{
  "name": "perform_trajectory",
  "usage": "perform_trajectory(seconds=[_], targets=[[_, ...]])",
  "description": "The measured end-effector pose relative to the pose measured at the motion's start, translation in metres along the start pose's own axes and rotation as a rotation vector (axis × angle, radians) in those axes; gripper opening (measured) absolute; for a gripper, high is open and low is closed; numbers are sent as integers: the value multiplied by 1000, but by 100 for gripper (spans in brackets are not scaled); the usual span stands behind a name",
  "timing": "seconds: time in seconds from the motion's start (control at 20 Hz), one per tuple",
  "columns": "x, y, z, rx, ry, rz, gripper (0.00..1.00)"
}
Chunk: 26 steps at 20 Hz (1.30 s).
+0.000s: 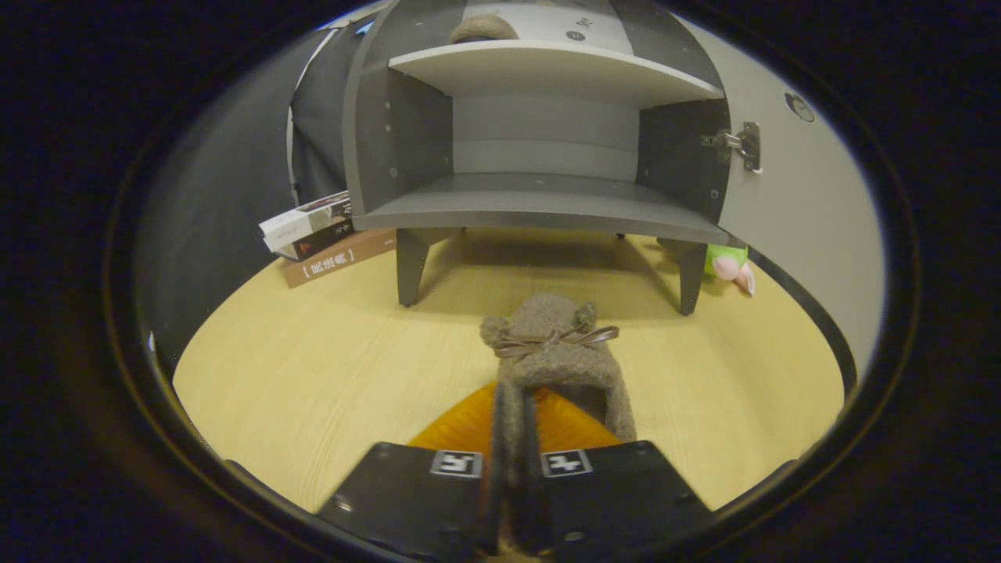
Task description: Open the shoe cabinet door, grab the shoes and put them into the shoe cabinet, then close the shoe cabinet door.
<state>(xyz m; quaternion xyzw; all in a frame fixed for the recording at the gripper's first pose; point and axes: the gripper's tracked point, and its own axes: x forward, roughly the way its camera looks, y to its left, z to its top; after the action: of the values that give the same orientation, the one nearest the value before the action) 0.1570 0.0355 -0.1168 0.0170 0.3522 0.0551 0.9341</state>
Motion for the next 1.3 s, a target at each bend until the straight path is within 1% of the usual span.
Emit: perform_trajectory(seconds=[0.05, 0.1, 0.2, 0.35, 0.5, 0.8, 0.95, 1.2, 1.3], targets=[[-6, -5, 4, 4, -8, -2, 11], [-9, -8, 10, -5, -39, 8, 8], [-20, -14, 17, -2, -82, 10, 7], [-48, -21, 27, 24, -109, 22, 7], [-85, -25, 46, 11, -160, 43, 7], [-176, -21, 122, -37, -313, 61, 7], [-215, -19, 158, -44, -368, 45, 7], [-254, -6, 224, -68, -435, 50, 7], [-266, -8, 256, -77, -461, 24, 7]])
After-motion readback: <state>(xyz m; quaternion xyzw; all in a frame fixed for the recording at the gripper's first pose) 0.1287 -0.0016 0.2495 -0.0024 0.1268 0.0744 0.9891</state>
